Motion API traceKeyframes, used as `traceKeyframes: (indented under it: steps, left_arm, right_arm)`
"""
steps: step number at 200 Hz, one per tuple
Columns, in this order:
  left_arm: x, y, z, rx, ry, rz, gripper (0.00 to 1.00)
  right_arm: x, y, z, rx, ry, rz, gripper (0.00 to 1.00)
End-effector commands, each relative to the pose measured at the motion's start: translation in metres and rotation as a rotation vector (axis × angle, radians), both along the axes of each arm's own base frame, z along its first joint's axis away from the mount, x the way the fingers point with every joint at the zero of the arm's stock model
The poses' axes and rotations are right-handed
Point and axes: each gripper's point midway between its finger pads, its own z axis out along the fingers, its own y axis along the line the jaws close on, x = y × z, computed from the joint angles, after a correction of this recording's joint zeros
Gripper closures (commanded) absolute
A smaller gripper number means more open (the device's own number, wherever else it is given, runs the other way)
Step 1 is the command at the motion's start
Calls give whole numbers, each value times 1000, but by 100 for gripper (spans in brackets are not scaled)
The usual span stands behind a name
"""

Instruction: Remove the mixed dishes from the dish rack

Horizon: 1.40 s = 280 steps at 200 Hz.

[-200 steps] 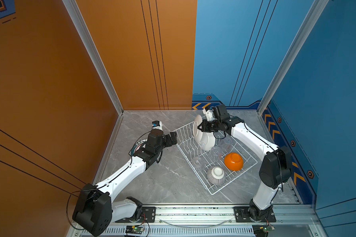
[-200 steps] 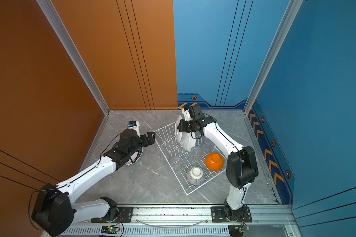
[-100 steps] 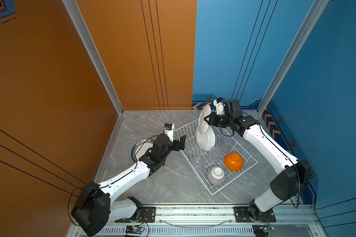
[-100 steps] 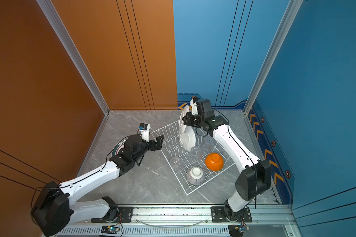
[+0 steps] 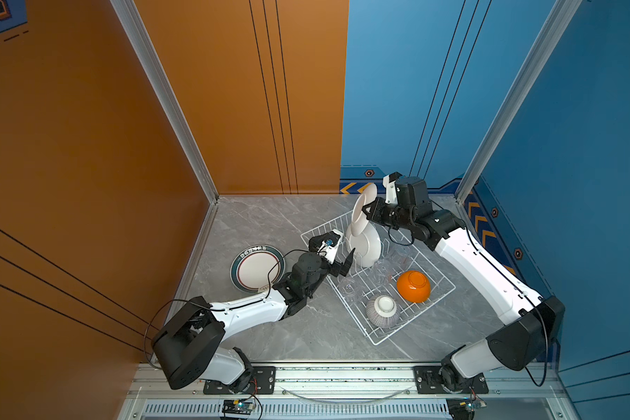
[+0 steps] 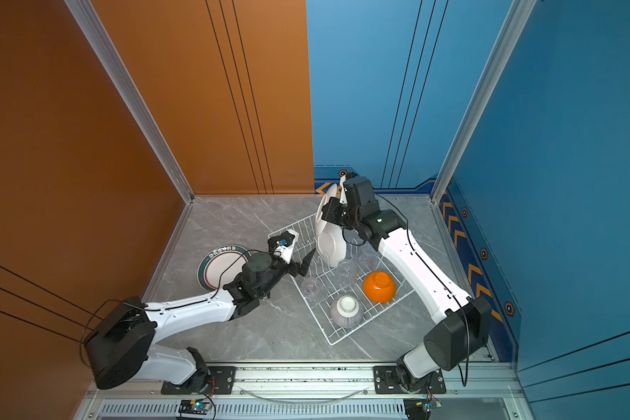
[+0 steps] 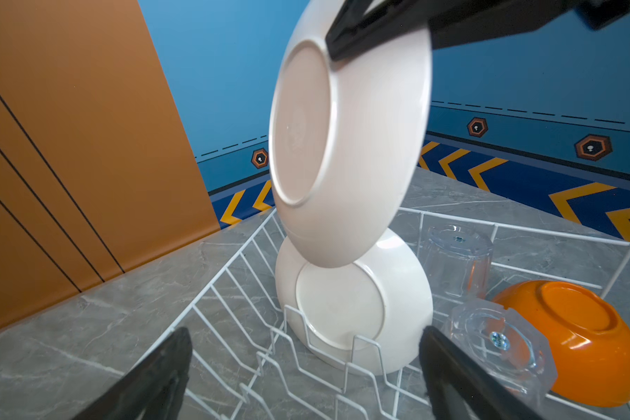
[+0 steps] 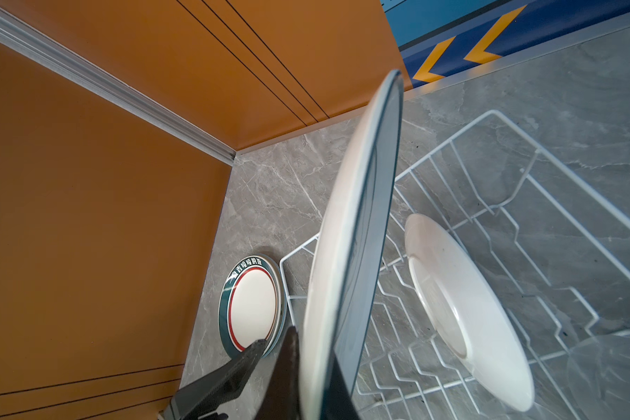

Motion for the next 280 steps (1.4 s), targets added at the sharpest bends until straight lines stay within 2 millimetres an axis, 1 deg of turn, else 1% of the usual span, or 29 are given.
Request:
traceKeyframes:
  steps: [1, 35, 59, 65, 80, 82, 83, 84, 88, 97, 102, 117, 159, 172, 187, 201, 236, 280]
  left_arm:
    - [5, 0, 32, -21, -147, 50, 2]
    - [7, -18, 34, 21, -184, 22, 2]
    - [10, -22, 37, 29, -213, 31, 2]
    - [11, -22, 36, 29, -217, 34, 0]
    - [13, -23, 38, 29, -230, 37, 12]
    - [13, -24, 38, 28, -231, 37, 19]
    - [13, -24, 38, 28, -232, 37, 19]
    - [14, -24, 38, 29, -233, 37, 22]
    - [14, -25, 38, 30, -237, 38, 28]
    - [16, -25, 38, 30, -241, 42, 37]
    - [17, -26, 37, 32, -242, 44, 39]
    - [19, -26, 37, 31, -244, 46, 39]
    - [21, -29, 38, 31, -248, 38, 43]
    - [23, -30, 37, 37, -251, 43, 48]
    - [25, -30, 36, 41, -250, 50, 50]
    - [26, -30, 37, 32, -250, 57, 54]
    - [32, -27, 36, 24, -243, 71, 55]
    - [37, -20, 39, 8, -240, 85, 59]
  right_arm:
    - [-2, -6, 24, 57, -55, -73, 100]
    - [-10, 6, 22, 111, -30, -47, 100]
    - [-15, 6, 15, 122, -2, -44, 100]
    - [-16, 5, 14, 123, 0, -48, 100]
    - [-17, 2, 13, 124, 3, -60, 100]
    - [-17, 1, 13, 123, 3, -62, 100]
    - [-17, 1, 12, 123, 3, -63, 100]
    - [-17, 1, 12, 123, 4, -63, 100]
    - [-18, 0, 13, 125, 3, -65, 100]
    - [-18, 0, 13, 128, 4, -67, 100]
    - [-18, -1, 13, 132, 8, -67, 100]
    - [-19, -1, 14, 146, 13, -66, 100]
    - [-16, 1, 10, 200, 43, -74, 100]
    - [-16, 5, 10, 223, 52, -62, 100]
    - [-16, 9, 10, 244, 62, -49, 100]
    - [-16, 11, 9, 251, 69, -40, 100]
    - [-19, 17, 12, 264, 70, -16, 100]
    - [-24, 21, 9, 264, 81, -2, 100]
